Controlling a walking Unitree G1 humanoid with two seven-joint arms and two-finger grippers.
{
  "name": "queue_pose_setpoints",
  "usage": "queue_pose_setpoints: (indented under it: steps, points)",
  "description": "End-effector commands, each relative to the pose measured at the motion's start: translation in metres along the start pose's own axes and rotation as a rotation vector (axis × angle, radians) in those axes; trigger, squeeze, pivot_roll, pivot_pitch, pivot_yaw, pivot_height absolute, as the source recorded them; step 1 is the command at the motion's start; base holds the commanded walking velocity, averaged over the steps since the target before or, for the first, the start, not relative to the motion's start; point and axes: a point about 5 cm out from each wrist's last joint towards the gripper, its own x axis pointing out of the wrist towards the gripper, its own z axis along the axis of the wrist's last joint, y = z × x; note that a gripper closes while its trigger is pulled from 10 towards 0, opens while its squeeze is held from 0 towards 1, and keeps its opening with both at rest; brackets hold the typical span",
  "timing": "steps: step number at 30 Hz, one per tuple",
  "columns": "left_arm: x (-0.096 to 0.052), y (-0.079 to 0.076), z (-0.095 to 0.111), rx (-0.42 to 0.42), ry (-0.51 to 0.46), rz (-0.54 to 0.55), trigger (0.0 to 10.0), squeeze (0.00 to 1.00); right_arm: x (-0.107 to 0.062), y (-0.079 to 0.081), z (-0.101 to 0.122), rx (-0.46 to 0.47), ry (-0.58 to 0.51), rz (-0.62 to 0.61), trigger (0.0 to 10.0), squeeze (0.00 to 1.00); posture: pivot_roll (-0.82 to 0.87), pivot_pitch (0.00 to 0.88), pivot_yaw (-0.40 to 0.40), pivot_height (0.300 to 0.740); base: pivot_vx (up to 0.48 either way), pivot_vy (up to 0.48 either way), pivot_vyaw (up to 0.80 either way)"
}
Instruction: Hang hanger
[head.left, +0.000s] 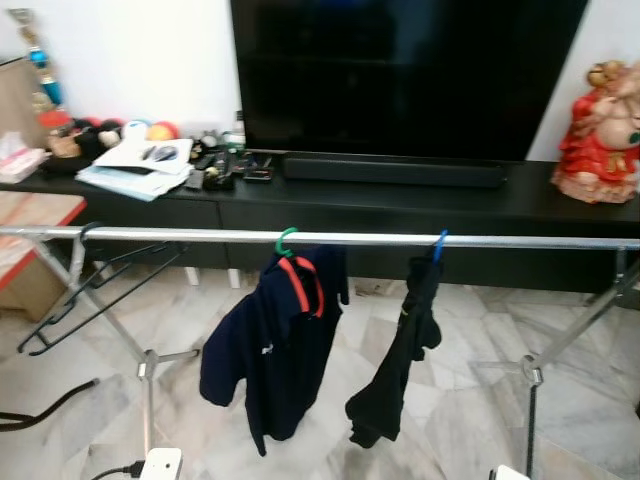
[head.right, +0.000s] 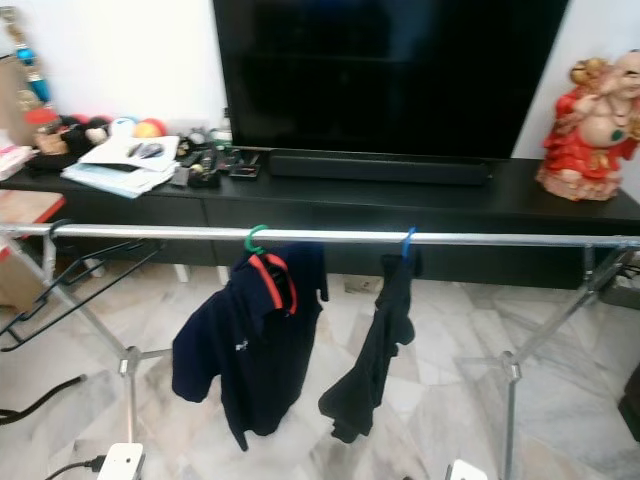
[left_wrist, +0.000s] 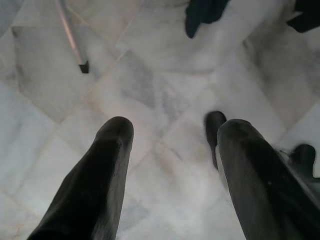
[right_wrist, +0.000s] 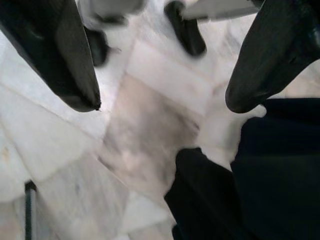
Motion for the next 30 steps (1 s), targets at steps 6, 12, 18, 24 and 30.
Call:
queue_pose_setpoints:
  steps: [6,12,18,24,30]
  points:
    - [0.0001,0.0036,0.0046,-0.002,-0.003,0.013,10.0,0.00,-0.0006,0.0027,-0.0054,0.015,0.010,0.002,10.0,0.00,0.02,0.000,0.035,0.740,0.000,0.281,0.00]
    - [0.0000,0.0037,0.0046,-0.001,-0.003,0.013,10.0,0.00,-0.0006,0.0028,-0.0053,0.015,0.010,0.002,10.0,0.00,0.02,0.000,0.036,0.740,0.000,0.284,0.00]
    - [0.0003,0.0034,0.0077,0.006,-0.020,0.016,10.0,0.00,-0.0004,0.0034,-0.0048,0.014,0.008,0.004,10.0,0.00,0.02,0.000,0.036,0.740,0.000,0.047,0.00]
    - [0.0005,0.0034,0.0106,-0.005,-0.033,0.014,10.0,0.00,-0.0004,0.0035,-0.0041,0.018,-0.001,0.005,10.0,0.00,0.02,0.000,0.037,0.740,0.000,0.000,0.00]
    - [0.0007,0.0023,0.0099,-0.007,-0.029,0.009,10.0,0.00,-0.0003,0.0035,-0.0018,0.031,-0.019,0.006,10.0,0.00,0.02,0.000,0.038,0.740,0.000,0.000,0.00]
